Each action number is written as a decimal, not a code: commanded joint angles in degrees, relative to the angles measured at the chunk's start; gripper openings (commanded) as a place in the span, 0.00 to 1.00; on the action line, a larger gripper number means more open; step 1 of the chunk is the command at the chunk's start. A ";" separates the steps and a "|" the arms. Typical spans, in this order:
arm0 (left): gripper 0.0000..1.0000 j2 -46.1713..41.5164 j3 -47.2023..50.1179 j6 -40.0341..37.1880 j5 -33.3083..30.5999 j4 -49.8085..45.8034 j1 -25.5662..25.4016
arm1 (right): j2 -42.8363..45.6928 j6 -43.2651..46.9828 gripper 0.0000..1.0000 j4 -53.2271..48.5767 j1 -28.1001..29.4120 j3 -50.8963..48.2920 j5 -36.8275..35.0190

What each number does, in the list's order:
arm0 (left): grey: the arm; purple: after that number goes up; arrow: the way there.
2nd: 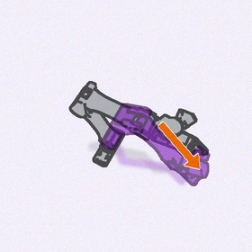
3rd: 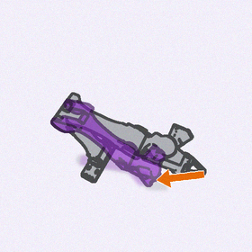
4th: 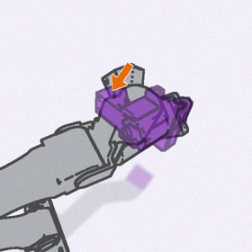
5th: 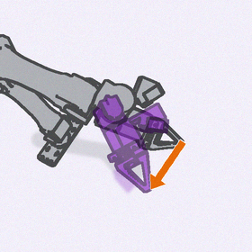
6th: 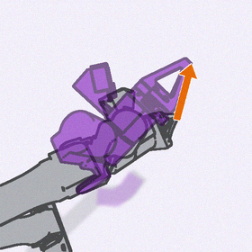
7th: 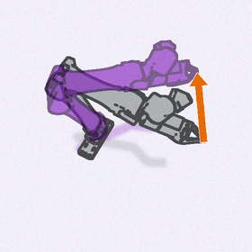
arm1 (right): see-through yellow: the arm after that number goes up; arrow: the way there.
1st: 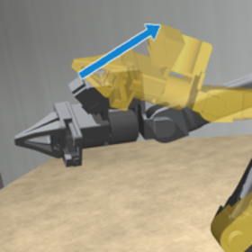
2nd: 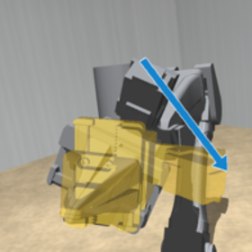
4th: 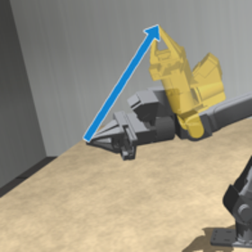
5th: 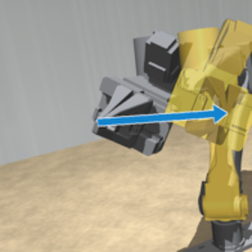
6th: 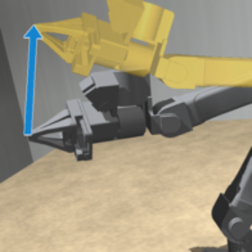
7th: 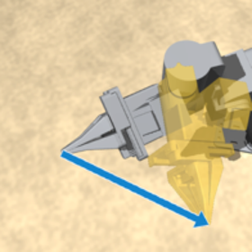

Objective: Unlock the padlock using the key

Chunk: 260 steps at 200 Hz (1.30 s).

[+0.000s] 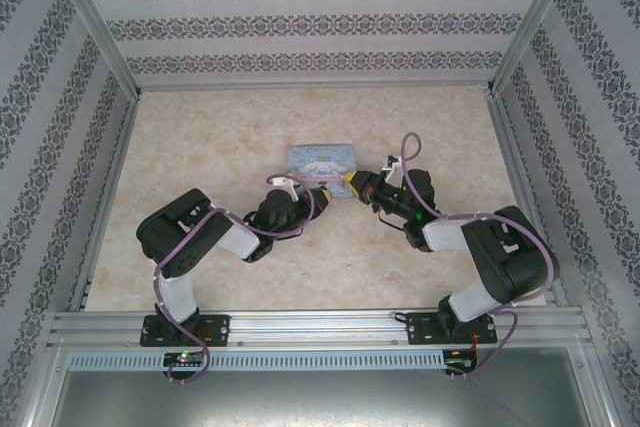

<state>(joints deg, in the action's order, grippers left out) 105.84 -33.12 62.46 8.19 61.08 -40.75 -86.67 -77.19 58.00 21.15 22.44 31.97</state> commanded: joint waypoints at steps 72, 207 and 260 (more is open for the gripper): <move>0.00 -2.04 -3.59 6.28 6.00 -2.63 1.55 | 7.85 0.22 0.00 0.60 7.12 -14.85 -9.07; 0.00 -0.31 -5.20 21.68 10.07 4.97 2.61 | 7.67 -4.59 0.00 -0.28 7.86 -10.76 -13.06; 0.00 0.33 -5.39 21.92 10.02 5.54 2.61 | 4.71 -5.16 0.00 0.41 7.81 -8.97 -13.17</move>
<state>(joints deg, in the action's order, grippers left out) 105.54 -36.99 83.18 16.95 61.32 -38.87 -80.55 -81.60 57.10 28.38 11.73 19.90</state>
